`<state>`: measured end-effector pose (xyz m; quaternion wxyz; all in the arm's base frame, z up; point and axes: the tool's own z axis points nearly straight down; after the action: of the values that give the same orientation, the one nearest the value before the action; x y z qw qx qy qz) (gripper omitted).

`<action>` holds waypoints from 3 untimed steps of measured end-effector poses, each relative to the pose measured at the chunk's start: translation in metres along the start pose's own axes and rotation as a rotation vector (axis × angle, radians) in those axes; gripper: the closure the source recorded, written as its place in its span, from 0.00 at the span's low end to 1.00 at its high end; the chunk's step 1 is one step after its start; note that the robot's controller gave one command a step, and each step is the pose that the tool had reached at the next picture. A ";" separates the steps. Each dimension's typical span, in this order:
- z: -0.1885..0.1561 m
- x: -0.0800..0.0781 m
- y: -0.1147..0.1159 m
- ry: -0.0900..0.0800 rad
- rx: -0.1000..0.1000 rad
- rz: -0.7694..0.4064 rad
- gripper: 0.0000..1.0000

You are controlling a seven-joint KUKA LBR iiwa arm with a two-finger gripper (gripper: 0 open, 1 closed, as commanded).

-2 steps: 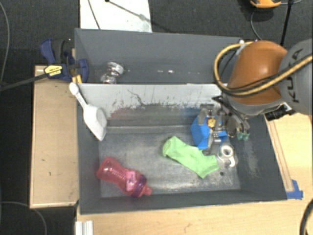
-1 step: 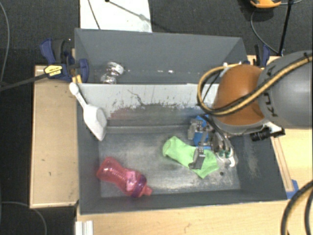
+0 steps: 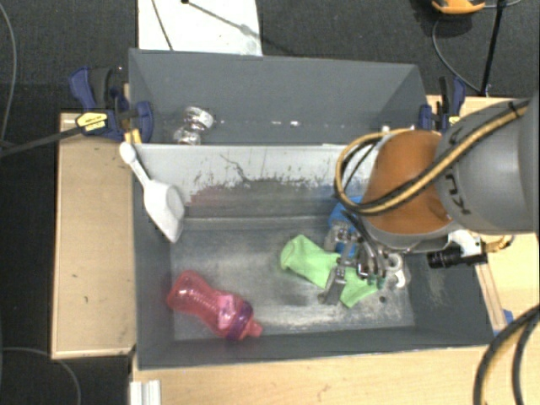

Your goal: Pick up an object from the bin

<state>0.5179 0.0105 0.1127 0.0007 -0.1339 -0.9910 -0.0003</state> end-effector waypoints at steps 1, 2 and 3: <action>-0.010 -0.015 0.006 -0.004 -0.001 0.162 0.00; 0.046 0.020 0.007 0.004 0.002 0.211 0.00; 0.043 -0.006 0.007 -0.003 0.000 0.308 1.00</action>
Offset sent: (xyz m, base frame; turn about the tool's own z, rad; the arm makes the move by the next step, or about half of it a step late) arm -0.0154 0.0124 -0.0427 0.2129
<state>0.5257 0.0154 0.0701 -0.0008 -0.2841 -0.9588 -0.0001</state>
